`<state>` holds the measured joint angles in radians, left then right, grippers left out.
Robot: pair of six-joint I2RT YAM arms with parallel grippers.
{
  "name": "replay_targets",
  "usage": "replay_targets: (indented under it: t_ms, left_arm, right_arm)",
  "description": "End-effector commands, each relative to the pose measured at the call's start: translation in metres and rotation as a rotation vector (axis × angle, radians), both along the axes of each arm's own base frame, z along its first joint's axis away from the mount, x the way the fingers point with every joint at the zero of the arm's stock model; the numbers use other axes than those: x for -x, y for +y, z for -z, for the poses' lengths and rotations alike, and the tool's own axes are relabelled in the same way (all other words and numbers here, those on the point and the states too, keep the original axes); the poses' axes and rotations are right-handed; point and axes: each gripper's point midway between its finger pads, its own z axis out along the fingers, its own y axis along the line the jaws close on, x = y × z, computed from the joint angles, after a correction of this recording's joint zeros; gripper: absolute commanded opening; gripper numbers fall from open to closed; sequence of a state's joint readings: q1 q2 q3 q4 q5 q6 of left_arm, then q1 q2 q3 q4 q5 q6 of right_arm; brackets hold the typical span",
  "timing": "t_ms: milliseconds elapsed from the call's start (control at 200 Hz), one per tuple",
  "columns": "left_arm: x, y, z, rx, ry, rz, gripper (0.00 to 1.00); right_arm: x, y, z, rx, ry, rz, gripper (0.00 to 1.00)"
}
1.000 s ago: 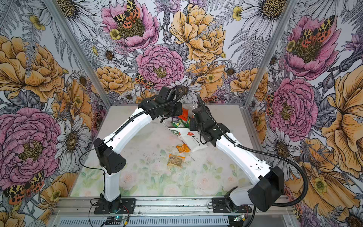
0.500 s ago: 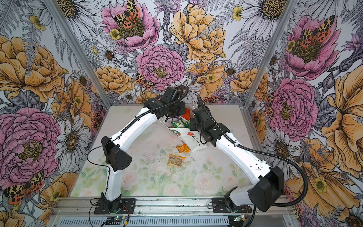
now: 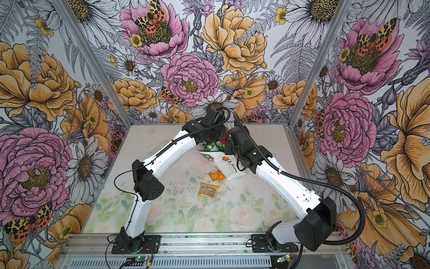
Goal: Place the snacks into the paper bag
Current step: 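Lower the red packet into the bag held by the right gripper, then open the left gripper and withdraw it from the bag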
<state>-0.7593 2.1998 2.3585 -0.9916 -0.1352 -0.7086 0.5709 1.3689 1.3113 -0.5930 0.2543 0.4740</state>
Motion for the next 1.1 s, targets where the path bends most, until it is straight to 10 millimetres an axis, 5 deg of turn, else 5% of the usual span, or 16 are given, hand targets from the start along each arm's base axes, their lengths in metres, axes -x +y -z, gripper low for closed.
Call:
replay_targets:
  t_ms: [0, 115, 300, 580, 826, 1096]
  left_arm:
    - [-0.006, 0.005, -0.018, 0.016, -0.051, -0.036, 0.10]
    - [-0.003, 0.007, -0.021, 0.011, -0.057, -0.032, 0.12]
    - [0.001, 0.015, -0.035, 0.016, -0.094, -0.038, 0.30]
    - [0.019, 0.042, -0.084, 0.067, -0.229, -0.073, 0.38]
    - [0.052, 0.083, -0.129, 0.111, -0.361, -0.078, 0.45]
    - [0.078, 0.130, -0.147, 0.151, -0.434, -0.069, 0.50]
  right_arm:
    - [0.007, -0.002, -0.018, -0.033, -0.042, 0.004, 0.00]
    - [0.008, -0.002, -0.017, -0.035, -0.037, 0.002, 0.00]
    - [0.008, -0.002, -0.017, -0.035, -0.038, 0.002, 0.00]
    - [0.007, -0.001, -0.017, -0.036, -0.037, 0.003, 0.00]
    - [0.008, -0.001, -0.016, -0.033, -0.035, 0.002, 0.00]
    - [0.006, 0.001, -0.014, -0.034, -0.029, -0.001, 0.00]
